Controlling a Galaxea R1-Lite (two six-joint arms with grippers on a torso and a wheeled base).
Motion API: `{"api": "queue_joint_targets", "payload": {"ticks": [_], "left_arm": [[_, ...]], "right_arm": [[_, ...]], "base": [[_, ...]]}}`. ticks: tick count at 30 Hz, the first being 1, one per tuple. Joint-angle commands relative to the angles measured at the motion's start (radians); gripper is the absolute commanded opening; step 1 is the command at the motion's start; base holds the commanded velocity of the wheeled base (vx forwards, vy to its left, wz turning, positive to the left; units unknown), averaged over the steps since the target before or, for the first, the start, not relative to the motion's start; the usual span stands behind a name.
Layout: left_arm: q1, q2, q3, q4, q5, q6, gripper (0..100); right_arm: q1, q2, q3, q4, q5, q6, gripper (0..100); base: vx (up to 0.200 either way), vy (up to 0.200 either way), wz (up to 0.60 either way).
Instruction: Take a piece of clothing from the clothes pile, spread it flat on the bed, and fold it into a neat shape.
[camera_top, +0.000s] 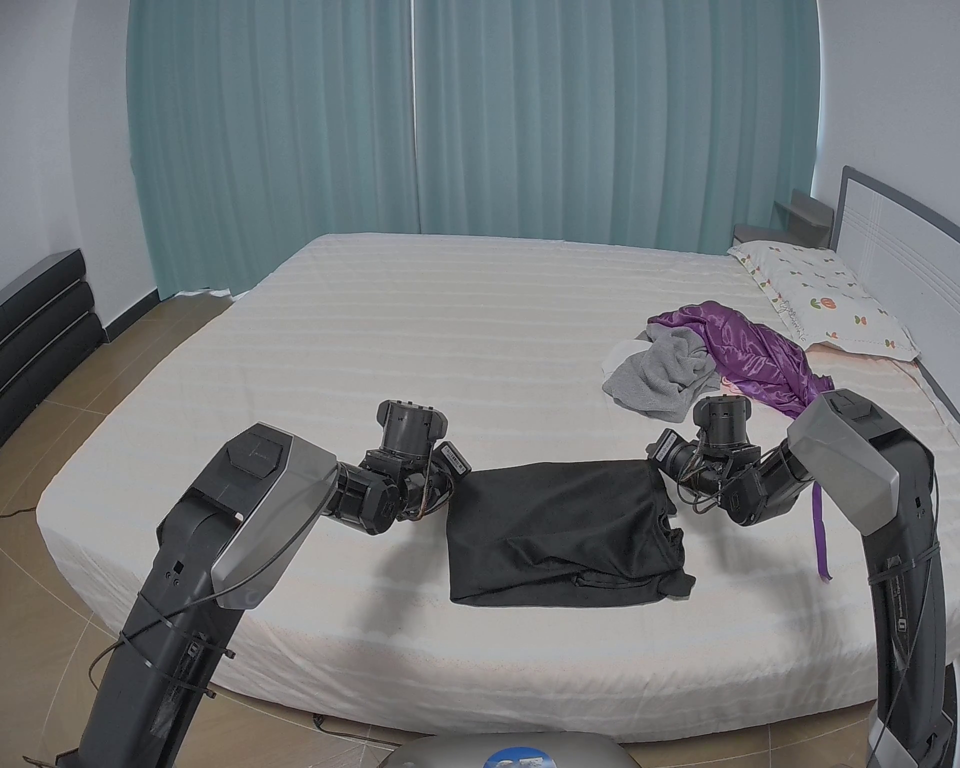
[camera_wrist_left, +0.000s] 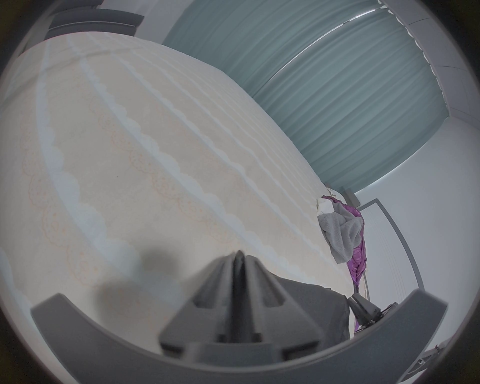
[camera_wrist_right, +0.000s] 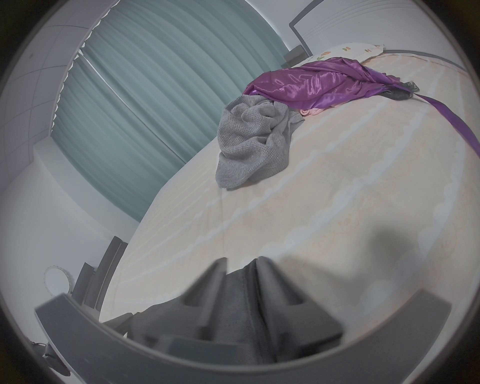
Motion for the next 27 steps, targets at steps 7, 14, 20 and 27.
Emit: {"api": "queue_joint_targets", "payload": {"ticks": [7, 14, 20, 27], "left_arm": [[0.034, -0.133, 0.119, 0.048, -0.009, -0.01, 100], [0.08, -0.363, 0.431, 0.032, -0.096, -0.041, 100], [0.08, -0.47, 0.629, -0.052, -0.096, -0.154, 100], [0.088, -0.467, 0.797, -0.258, -0.09, -0.183, 100]], "right_arm": [[-0.015, -0.162, 0.229, -0.125, 0.088, -0.011, 100], [-0.043, -0.368, 0.627, -0.326, 0.355, -0.082, 100], [-0.044, -0.376, 0.779, -0.404, 0.448, -0.199, 100], [-0.018, -0.32, 0.823, -0.471, 0.453, -0.232, 100]], "base": [[0.0, 0.0, 0.0], [0.0, 0.0, 0.0], [0.0, 0.0, 0.0], [0.0, 0.0, 0.0]]}}
